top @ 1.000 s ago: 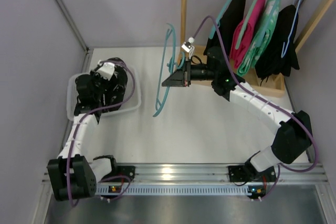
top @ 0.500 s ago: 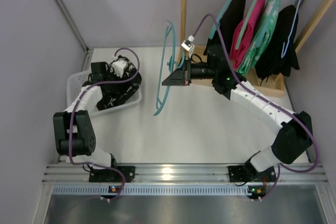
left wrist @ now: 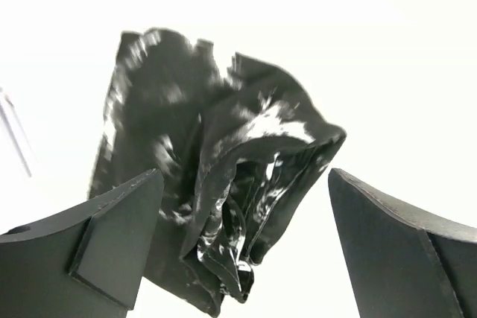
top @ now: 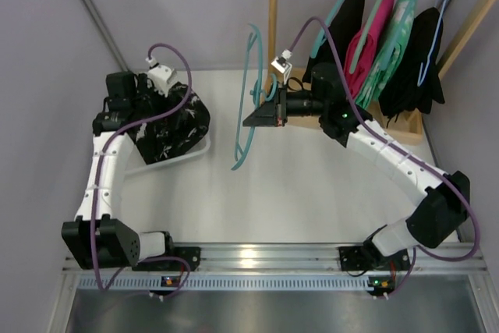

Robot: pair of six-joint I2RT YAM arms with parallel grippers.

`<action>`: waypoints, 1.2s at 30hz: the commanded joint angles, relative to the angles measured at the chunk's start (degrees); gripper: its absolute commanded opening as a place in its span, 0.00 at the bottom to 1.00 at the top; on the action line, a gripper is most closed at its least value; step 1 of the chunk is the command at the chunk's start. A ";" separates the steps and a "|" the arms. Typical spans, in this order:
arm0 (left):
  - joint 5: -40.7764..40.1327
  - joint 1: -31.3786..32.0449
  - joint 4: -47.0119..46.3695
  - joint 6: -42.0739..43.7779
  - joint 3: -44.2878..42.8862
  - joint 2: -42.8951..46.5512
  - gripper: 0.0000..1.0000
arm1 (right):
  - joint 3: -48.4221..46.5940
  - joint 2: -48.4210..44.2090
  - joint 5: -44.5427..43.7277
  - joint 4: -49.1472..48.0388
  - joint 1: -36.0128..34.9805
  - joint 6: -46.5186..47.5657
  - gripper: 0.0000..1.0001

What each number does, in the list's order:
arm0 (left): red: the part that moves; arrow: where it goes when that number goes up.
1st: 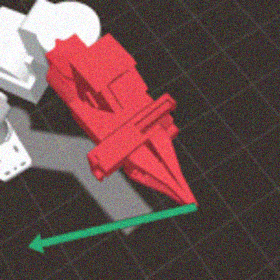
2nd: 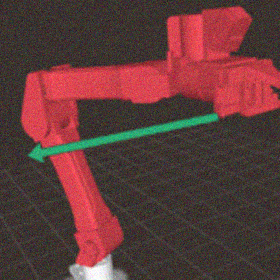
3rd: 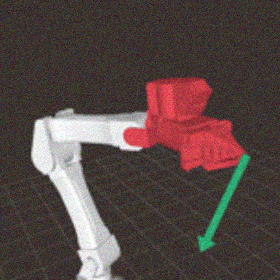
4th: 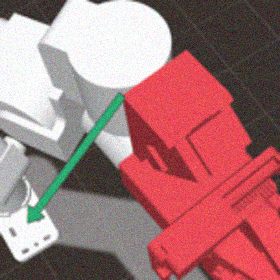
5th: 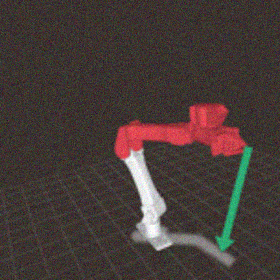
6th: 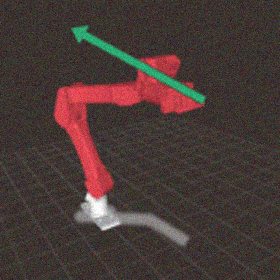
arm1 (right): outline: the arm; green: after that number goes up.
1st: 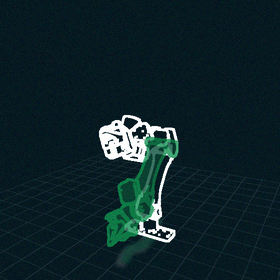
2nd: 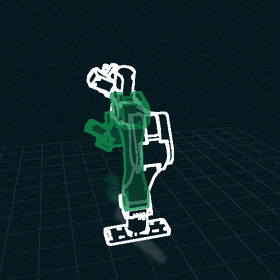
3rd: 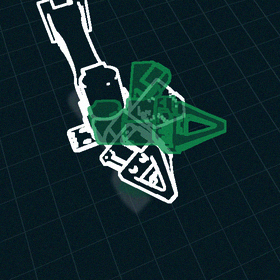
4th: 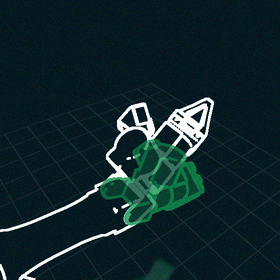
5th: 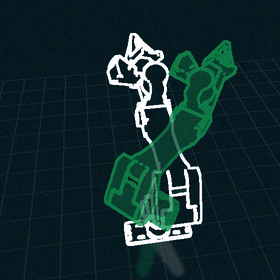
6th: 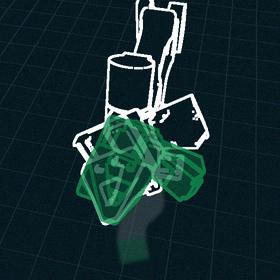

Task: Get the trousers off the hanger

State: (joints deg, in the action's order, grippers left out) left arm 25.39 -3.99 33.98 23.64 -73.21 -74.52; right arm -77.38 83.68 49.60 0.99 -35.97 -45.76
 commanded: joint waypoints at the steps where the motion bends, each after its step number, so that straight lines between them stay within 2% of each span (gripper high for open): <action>1: 5.80 -0.23 7.58 -1.75 -4.66 2.97 0.98 | -4.08 -2.56 -0.47 -1.43 -0.68 1.90 0.00; 4: 13.17 -0.32 7.86 -2.45 -5.45 7.97 0.98 | -4.96 -2.82 -1.70 -1.35 -0.33 1.90 0.00; 7: 21.60 -0.05 7.86 -6.66 -8.34 11.32 0.98 | -5.23 -3.26 -3.45 -1.26 -0.07 1.20 0.00; 11: 24.45 2.22 7.86 -14.57 -14.93 11.06 0.93 | -4.53 -3.79 -8.29 1.29 0.72 -4.13 0.00; 12: 22.71 3.54 7.77 -14.93 -15.38 11.24 0.93 | -4.09 -3.87 -10.21 1.12 1.33 -5.56 0.00; 13: 20.17 9.21 7.86 -15.02 -15.64 11.68 0.92 | -3.57 -4.05 -11.36 1.46 1.60 -6.70 0.00; 15: 11.99 15.47 7.77 -13.89 -15.82 12.47 0.93 | -3.56 -4.49 -15.30 2.51 1.86 -8.73 0.00; 16: 9.36 21.33 7.77 -13.88 -15.74 12.47 0.93 | -3.65 -4.49 -16.28 3.13 1.86 -9.60 0.00; 22: -0.94 34.90 7.77 -15.99 -13.80 12.12 0.93 | -4.88 -3.79 -22.35 5.60 1.86 -14.71 0.00; 30: -13.33 44.94 7.77 -10.99 -11.96 6.94 0.91 | -6.28 -3.96 -26.67 9.02 1.86 -18.49 0.00; 34: -22.37 47.05 7.68 -10.89 -13.71 2.55 0.79 | -6.90 -4.22 -26.58 9.99 1.78 -19.37 0.00; 36: -24.41 47.32 7.77 -10.98 -14.24 0.27 0.74 | -6.99 -4.31 -26.58 10.69 1.78 -20.24 0.00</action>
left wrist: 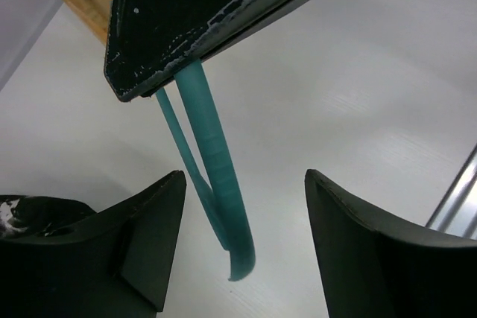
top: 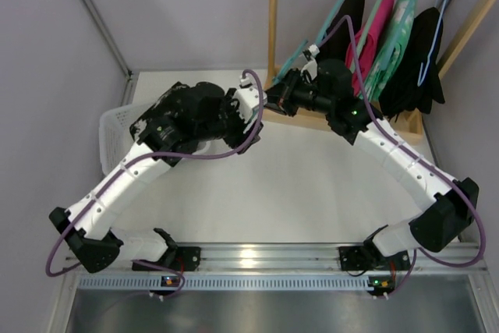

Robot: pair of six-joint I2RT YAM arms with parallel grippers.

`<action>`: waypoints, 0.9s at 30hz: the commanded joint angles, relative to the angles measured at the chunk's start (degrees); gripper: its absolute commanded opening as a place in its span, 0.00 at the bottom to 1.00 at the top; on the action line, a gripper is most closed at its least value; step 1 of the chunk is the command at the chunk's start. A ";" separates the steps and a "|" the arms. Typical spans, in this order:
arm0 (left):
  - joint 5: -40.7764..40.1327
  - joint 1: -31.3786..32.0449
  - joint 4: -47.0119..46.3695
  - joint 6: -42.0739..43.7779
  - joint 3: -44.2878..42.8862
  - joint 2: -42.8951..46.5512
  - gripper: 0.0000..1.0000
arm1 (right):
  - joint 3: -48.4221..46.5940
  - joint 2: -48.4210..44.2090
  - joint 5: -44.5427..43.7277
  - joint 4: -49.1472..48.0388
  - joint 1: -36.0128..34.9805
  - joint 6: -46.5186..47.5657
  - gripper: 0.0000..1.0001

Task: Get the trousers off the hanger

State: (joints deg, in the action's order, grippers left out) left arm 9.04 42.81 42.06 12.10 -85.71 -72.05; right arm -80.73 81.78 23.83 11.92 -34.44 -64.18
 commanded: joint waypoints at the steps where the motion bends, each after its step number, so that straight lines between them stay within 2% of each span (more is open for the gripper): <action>1: -8.42 0.96 -0.32 0.82 -1.83 -2.48 0.70 | -3.56 -2.33 -0.81 0.55 0.25 -2.26 0.00; 3: -10.88 1.66 -0.40 1.08 -1.83 -3.44 0.65 | -3.04 -2.41 -0.46 0.47 0.16 -3.14 0.00; 4: -11.32 2.19 -0.40 0.74 -1.57 -3.71 0.57 | -2.94 -2.41 -0.37 0.12 0.07 -3.40 0.00; 6: -11.41 2.63 -0.32 0.39 -1.30 -4.23 0.49 | -2.68 -2.50 -0.19 -0.14 -0.11 -3.67 0.00; 8: -11.76 2.63 -0.58 -1.11 -0.34 -4.06 0.30 | -2.85 -2.33 -0.10 -0.15 -0.19 -3.58 0.00; 9: -12.37 2.63 -1.01 -1.72 0.02 -3.80 0.15 | -2.86 -2.41 -0.19 -0.15 -0.28 -3.49 0.00; 11: -13.43 2.63 -1.54 -3.74 0.89 -3.10 0.00 | -2.77 -2.50 -0.37 -0.67 -0.37 -2.62 0.00; 12: -14.13 2.63 -1.63 -4.27 1.07 -2.92 0.00 | -2.42 -2.41 -0.63 -0.76 -0.28 -2.35 0.00; 15: -14.05 2.54 -1.72 -6.47 1.25 -2.39 0.00 | -2.15 -2.76 -1.33 -1.02 -0.28 -0.69 0.12; 16: -13.87 2.46 -1.72 -7.34 0.90 -2.30 0.00 | -2.15 -3.11 -1.42 -1.37 -0.37 0.54 0.26; 18: -13.43 2.37 -1.72 -8.14 0.81 -1.43 0.00 | -1.98 -3.38 -1.86 -1.20 -0.37 1.60 0.47; 19: -13.17 2.19 -1.72 -8.75 0.72 -1.25 0.00 | -1.98 -3.81 -2.04 -0.85 -0.37 2.13 0.64; 20: -13.26 2.02 -1.72 -9.02 0.63 -1.08 0.00 | -1.80 -3.99 -2.21 -0.85 -0.28 3.09 0.71; 21: -13.43 1.41 -1.63 -9.80 0.55 -0.64 0.00 | -1.54 -4.34 -2.13 -0.94 -0.28 3.71 0.86; 24: -13.78 -0.70 -1.63 -10.16 0.89 1.03 0.00 | -0.75 -5.75 -1.69 -1.64 -0.37 6.69 0.98; 27: -13.87 -1.76 -1.46 -9.73 2.65 4.10 0.00 | 0.39 -8.03 -1.86 -3.31 -0.37 10.82 0.99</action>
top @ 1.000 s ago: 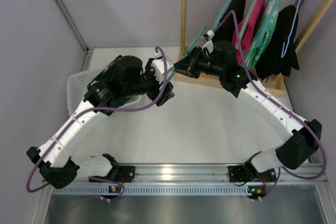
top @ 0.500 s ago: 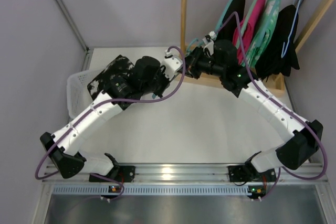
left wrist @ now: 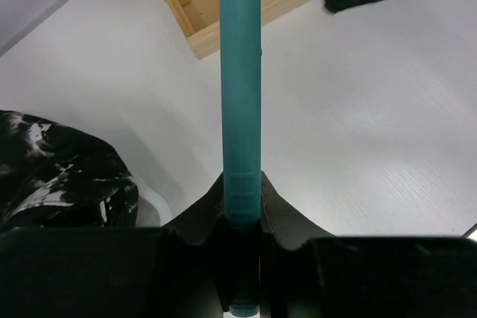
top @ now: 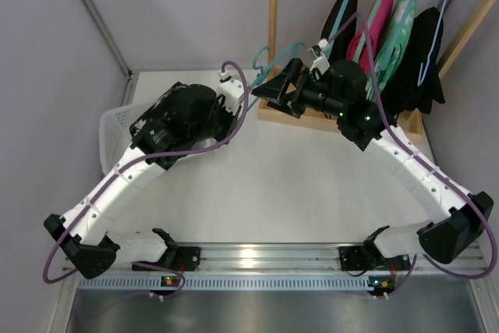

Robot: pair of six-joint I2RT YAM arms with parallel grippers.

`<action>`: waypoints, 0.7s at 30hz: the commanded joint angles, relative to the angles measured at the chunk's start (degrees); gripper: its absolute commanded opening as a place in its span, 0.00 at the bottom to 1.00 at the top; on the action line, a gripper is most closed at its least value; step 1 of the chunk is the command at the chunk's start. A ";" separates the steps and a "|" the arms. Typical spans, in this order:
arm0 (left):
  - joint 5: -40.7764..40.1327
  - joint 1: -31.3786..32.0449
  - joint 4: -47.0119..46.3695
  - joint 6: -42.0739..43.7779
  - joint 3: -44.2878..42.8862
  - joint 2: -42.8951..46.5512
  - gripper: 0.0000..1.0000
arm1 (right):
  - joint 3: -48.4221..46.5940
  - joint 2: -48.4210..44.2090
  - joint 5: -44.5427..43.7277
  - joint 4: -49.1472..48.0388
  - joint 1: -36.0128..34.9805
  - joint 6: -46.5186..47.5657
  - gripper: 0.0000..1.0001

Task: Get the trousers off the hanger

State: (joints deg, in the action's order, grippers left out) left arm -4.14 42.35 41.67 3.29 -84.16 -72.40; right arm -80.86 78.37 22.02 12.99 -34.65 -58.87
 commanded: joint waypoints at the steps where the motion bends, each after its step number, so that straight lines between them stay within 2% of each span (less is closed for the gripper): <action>1: -0.87 -1.39 -0.98 -0.92 1.80 5.16 0.00 | 0.61 -6.02 -0.40 -4.64 -0.06 7.87 0.99; 4: 0.01 -2.18 0.34 -1.53 2.86 6.57 0.00 | 0.53 -8.31 -0.05 -4.91 0.20 13.14 1.00; 8: 6.14 -3.59 1.92 -3.02 -0.29 4.12 0.00 | -2.18 -10.86 0.65 -2.73 1.08 20.71 0.99; 11: 6.34 -3.59 4.55 -5.04 -6.87 -1.06 0.00 | -4.56 -12.27 1.00 1.14 4.14 23.63 1.00; 14: 5.55 -3.59 10.79 -5.22 -18.29 -10.26 0.00 | -5.97 -13.15 3.98 3.34 10.47 23.71 0.99; 15: 3.20 -3.59 11.93 -5.31 -23.98 -12.22 0.00 | -6.32 -13.50 4.86 4.66 12.05 24.06 0.99; 19: -5.06 -3.68 13.09 -5.57 -32.55 -19.26 0.00 | -8.43 -14.12 7.07 8.00 18.03 26.70 0.99; 21: -5.35 -4.20 13.17 -6.53 -35.53 -21.63 0.00 | -8.96 -14.47 7.86 8.63 19.00 27.66 0.99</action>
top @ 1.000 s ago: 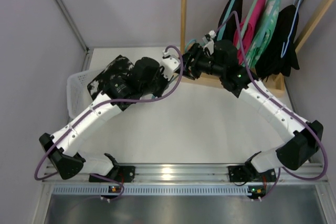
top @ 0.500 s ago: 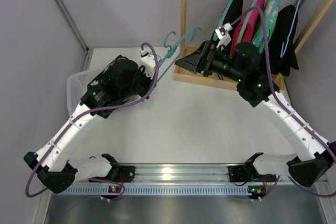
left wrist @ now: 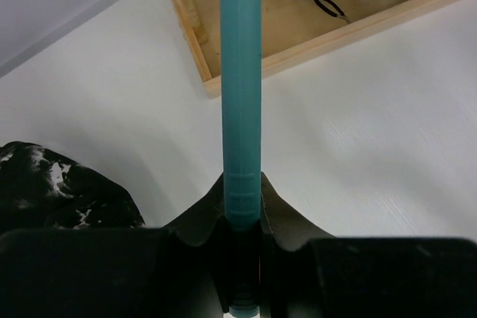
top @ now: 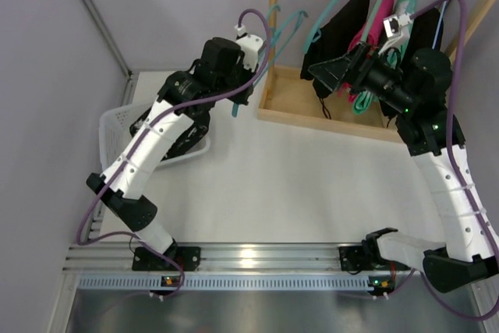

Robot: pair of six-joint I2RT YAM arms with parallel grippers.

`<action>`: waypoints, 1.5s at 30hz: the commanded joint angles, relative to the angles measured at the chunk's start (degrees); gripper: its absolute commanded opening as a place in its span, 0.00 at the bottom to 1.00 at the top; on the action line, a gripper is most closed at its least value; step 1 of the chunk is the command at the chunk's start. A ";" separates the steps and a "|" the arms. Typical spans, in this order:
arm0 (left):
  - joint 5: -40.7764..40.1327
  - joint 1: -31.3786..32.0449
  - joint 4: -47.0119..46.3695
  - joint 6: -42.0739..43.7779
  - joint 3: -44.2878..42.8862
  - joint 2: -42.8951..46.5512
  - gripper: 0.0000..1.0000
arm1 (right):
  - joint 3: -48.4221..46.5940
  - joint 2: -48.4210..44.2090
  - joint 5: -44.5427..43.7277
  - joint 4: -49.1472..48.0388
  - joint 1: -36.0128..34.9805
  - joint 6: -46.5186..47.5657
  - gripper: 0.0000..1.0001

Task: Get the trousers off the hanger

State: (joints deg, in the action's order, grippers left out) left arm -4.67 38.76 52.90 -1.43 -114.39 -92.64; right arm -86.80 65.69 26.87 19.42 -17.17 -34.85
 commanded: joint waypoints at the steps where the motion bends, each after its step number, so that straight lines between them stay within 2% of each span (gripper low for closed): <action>1: -2.91 -1.05 1.94 -2.17 -6.01 -2.01 0.00 | -3.02 -1.88 3.18 1.94 1.87 3.74 0.99; 5: 1.49 -1.59 1.68 -3.67 -5.15 -2.20 0.00 | -0.74 -1.71 5.11 -5.43 1.96 0.58 0.99; 9: 3.96 -1.50 1.68 -3.84 -3.39 -0.79 0.00 | -0.47 1.45 0.21 -10.18 -0.23 -1.97 0.76; 12: 4.05 -1.50 1.33 -4.19 -2.07 1.40 0.00 | -1.17 4.43 -4.71 -13.26 -3.83 -4.51 0.63; 15: 3.44 -1.41 -3.41 -4.28 2.84 5.44 0.00 | -2.93 8.47 -6.13 -16.33 -6.91 -8.64 0.60; 19: 2.74 -1.41 -4.83 -5.07 4.26 7.03 0.00 | -7.14 12.79 -9.20 -15.82 -11.91 -7.16 0.61; 21: 2.91 -1.41 -5.18 -5.25 4.79 7.82 0.00 | -8.46 14.45 -11.92 -14.68 -13.32 -6.72 0.69; 24: 2.64 -1.50 -5.27 -4.99 5.23 8.44 0.00 | -9.00 16.30 -13.95 -13.88 -15.08 -7.25 0.75; 30: 2.73 -1.50 -5.88 -5.42 6.90 9.41 0.00 | -9.44 19.47 -14.13 -17.04 -17.11 -12.25 0.86; 32: 2.47 -1.50 -5.80 -5.69 6.81 9.50 0.00 | -10.13 20.35 -14.22 -17.66 -18.33 -12.87 0.86; 34: 2.56 -1.50 -5.88 -5.69 6.72 9.67 0.00 | -10.66 21.84 -14.31 -18.01 -19.30 -14.36 0.77; 36: 2.12 -1.50 -6.23 -5.86 6.81 9.85 0.00 | -11.28 23.42 -14.22 -18.01 -19.74 -16.21 0.58; 41: 1.33 -1.41 -8.78 -5.69 9.70 12.12 0.00 | -12.16 25.54 -13.25 -18.89 -20.18 -20.07 0.44; 44: 0.80 -1.32 -11.24 -5.51 12.86 14.41 0.00 | -12.51 25.89 -13.34 -20.91 -20.18 -22.09 0.14; 45: 0.10 -1.32 -12.03 -5.42 14.01 15.20 0.00 | -12.69 25.89 -13.34 -21.44 -20.01 -22.71 0.10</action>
State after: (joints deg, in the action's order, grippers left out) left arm -3.33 37.19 47.99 -6.46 -101.75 -82.30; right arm -96.18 91.59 14.55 3.38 -37.01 -54.94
